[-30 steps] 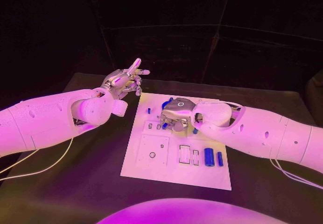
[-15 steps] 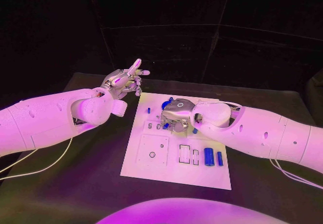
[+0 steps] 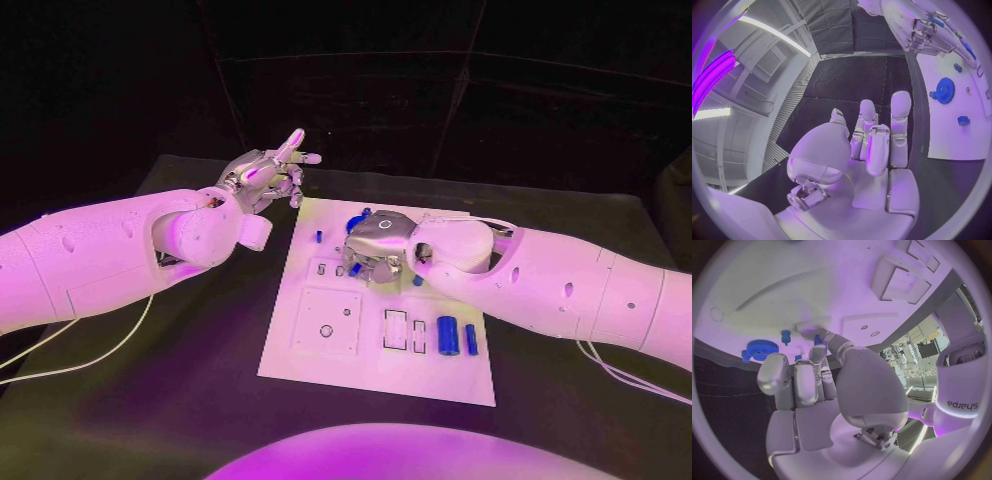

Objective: Assemble the parts on the task board

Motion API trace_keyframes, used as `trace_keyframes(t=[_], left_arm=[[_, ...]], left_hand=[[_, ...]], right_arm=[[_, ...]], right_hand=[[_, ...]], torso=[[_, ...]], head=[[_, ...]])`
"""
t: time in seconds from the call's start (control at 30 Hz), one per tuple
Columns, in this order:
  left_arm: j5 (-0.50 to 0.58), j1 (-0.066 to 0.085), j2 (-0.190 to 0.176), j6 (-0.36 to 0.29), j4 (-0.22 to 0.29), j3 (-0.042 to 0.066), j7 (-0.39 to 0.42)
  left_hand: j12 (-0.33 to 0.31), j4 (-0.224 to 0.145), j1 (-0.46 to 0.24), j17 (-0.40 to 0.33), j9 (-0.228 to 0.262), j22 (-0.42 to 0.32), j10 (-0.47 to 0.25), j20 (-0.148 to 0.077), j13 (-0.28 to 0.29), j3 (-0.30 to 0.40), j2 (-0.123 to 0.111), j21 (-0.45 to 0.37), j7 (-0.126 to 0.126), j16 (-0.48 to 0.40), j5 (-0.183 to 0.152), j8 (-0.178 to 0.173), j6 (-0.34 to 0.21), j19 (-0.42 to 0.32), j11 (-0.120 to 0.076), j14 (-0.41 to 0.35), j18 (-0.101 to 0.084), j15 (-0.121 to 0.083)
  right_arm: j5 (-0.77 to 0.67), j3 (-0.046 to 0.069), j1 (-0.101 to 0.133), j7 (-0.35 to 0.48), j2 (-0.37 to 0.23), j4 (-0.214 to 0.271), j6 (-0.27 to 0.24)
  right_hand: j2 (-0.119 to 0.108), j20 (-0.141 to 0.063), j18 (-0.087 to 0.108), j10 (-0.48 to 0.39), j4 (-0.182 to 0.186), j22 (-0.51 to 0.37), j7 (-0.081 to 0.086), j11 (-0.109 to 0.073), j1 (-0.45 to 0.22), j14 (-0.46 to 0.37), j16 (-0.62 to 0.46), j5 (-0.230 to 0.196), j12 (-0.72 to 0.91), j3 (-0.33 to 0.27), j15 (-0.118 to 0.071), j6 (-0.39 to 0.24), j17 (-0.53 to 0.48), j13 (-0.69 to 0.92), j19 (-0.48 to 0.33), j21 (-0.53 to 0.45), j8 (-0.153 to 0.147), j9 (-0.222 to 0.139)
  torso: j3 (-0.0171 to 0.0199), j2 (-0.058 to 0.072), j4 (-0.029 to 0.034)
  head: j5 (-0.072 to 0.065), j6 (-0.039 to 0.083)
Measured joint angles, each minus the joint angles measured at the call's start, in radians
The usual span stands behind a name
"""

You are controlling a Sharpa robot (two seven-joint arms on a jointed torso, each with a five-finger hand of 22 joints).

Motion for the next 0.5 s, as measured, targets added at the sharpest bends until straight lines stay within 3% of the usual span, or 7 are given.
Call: trace_keyframes(t=[0.5], left_arm=[[-0.008, 0.000, 0.001, 0.003, -0.002, 0.000, -0.013]], left_hand=[[0.000, 0.000, 0.000, 0.000, 0.000, 0.000, 0.000, 0.000, 0.000, 0.000, 0.000, 0.000, 0.000, 0.000, 0.000, 0.000, 0.000, 0.000, 0.000, 0.000, 0.000, 0.000]], right_arm=[[0.000, 0.000, 0.000, 0.001, 0.000, 0.006, -0.018]], right_hand=[[0.005, 0.000, 0.000, 0.000, 0.000, 0.000, 0.000, 0.000, 0.005, 0.000, 0.000, 0.000, 0.000, 0.000, 0.000, 0.000, 0.002, 0.001, 0.000, 0.000, 0.000, 0.000]], torso=[[0.0001, 0.000, 0.0000]], head=[[0.002, -0.004]])
